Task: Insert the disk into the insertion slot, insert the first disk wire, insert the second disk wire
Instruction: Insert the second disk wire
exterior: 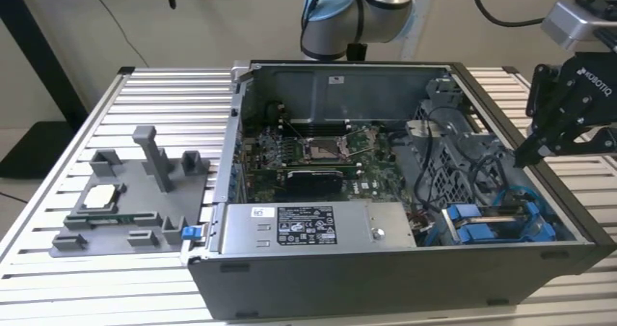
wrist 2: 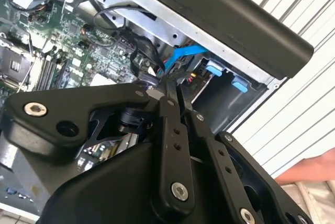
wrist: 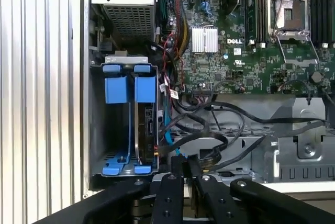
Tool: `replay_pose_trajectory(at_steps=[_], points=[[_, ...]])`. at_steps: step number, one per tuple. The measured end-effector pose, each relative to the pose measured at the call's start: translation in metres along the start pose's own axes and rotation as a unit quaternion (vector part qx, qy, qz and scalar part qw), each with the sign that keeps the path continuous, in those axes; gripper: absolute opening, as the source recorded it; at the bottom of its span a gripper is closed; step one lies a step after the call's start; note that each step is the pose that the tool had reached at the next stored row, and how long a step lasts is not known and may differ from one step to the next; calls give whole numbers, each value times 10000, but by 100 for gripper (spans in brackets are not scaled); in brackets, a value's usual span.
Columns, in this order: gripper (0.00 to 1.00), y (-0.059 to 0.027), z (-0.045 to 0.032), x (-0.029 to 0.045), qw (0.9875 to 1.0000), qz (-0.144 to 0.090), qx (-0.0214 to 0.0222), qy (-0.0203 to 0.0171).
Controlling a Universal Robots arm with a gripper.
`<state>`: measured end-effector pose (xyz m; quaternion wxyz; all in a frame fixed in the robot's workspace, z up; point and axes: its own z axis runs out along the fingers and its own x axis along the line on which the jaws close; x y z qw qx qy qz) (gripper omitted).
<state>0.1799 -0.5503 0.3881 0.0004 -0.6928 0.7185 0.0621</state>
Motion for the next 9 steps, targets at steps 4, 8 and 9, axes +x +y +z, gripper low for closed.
replay_pose_trajectory(at_steps=[4,8,9], points=[[0,92,-47,0,10000,6,-1,-58],[0,209,-54,13,10000,8,-2,-70],[0,239,-52,20,10000,8,-1,-71]])
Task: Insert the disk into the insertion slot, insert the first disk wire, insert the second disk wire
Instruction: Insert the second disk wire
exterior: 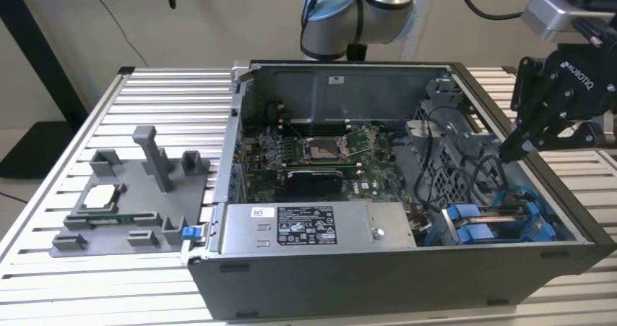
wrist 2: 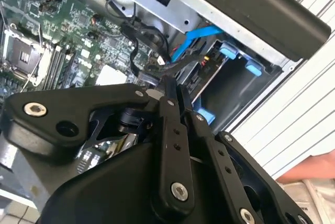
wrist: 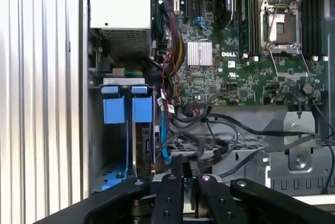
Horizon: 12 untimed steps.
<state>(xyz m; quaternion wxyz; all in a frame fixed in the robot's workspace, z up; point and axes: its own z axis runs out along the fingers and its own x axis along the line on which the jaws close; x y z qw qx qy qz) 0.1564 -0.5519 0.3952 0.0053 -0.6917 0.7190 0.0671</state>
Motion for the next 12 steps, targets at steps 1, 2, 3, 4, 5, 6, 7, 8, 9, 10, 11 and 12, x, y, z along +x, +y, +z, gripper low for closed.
replay_pose_trajectory(at_steps=[1,2,3,4,5,6,7,8,9,10,11,12], points=[[0,28,1,10,10000,0,0,0],[0,58,2,22,10000,0,0,1],[0,83,3,36,10000,1,0,1],[0,109,4,53,10000,0,1,1],[0,135,4,74,10000,0,1,1],[0,161,5,97,10000,-1,2,1],[0,186,5,123,10000,0,4,1],[0,211,6,150,10000,0,5,0],[0,230,6,180,10000,0,7,0],[0,246,6,210,10000,0,8,1],[0,256,5,243,10000,0,9,0],[0,261,4,276,10000,-1,10,0]])
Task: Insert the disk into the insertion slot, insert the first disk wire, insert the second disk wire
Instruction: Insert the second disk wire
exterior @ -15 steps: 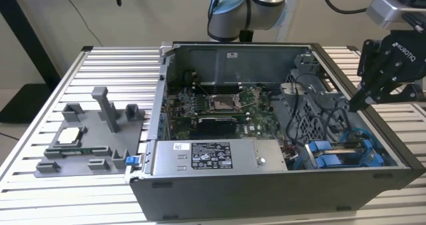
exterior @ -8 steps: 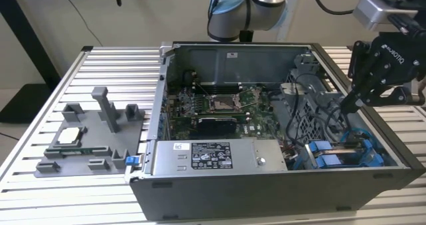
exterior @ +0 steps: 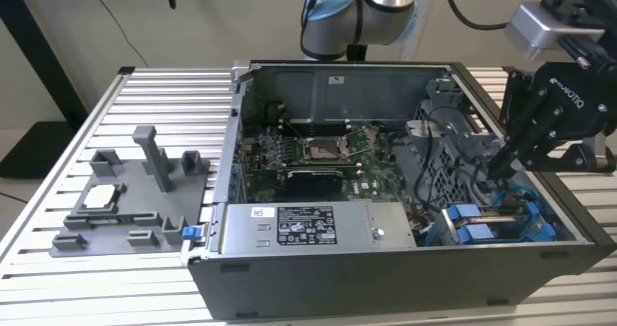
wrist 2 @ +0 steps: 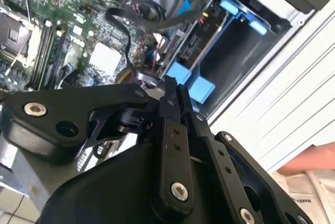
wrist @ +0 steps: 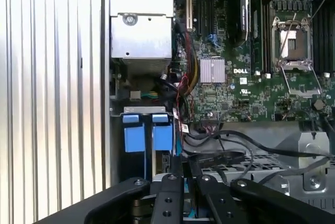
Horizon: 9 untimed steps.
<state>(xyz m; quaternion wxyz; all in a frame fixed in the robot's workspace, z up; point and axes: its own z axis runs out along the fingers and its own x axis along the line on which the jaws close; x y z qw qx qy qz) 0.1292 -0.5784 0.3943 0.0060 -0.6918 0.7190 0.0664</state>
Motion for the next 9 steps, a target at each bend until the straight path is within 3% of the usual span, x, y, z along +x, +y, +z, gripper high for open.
replay_pose_trajectory(at_steps=[2,6,7,9], points=[[0,4,2,86,10000,-8,8,0],[0,9,4,173,10000,-34,41,1],[0,11,5,184,10000,-47,60,1],[0,15,10,190,9998,-100,144,1]])
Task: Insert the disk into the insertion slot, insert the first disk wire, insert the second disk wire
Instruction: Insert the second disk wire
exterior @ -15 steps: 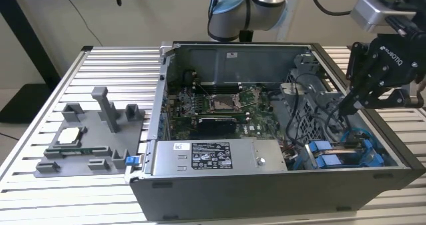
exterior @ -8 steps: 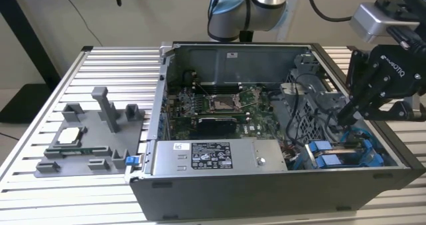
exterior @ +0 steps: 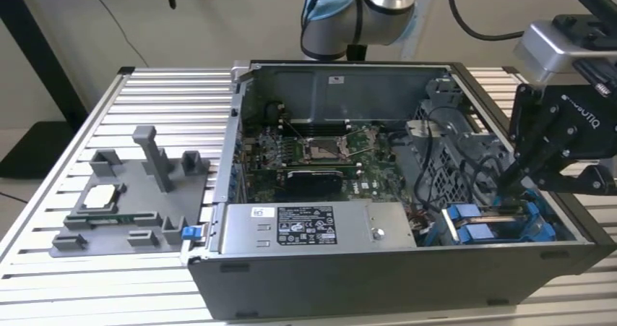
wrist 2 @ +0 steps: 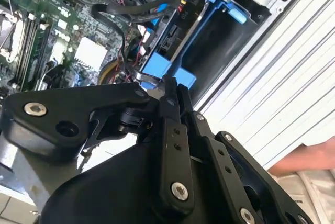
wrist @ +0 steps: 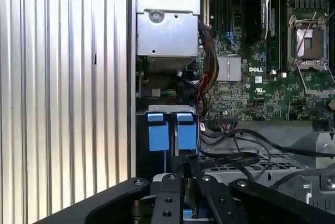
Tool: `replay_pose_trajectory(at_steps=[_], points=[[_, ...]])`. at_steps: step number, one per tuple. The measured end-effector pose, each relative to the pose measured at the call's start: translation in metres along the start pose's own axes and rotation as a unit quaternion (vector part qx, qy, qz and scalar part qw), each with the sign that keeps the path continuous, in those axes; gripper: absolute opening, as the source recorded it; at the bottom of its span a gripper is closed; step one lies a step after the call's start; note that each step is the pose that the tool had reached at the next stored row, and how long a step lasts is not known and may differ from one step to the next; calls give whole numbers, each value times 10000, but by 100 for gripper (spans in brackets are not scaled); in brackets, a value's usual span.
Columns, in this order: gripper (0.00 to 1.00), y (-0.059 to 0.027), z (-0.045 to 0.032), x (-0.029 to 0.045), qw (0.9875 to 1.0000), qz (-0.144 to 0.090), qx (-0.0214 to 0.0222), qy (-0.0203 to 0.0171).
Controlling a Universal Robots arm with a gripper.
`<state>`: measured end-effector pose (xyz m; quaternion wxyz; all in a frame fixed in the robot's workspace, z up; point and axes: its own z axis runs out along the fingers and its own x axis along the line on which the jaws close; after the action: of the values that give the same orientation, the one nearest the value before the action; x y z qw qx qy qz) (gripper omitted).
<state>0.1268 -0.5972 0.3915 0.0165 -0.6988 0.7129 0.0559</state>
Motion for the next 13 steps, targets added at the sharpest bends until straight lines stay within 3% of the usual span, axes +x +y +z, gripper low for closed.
replay_pose_trajectory(at_steps=[3,5,13], points=[[0,9,11,3,9999,-84,137,2],[0,27,31,5,9998,-119,184,3],[0,31,170,19,9994,-251,234,8]])
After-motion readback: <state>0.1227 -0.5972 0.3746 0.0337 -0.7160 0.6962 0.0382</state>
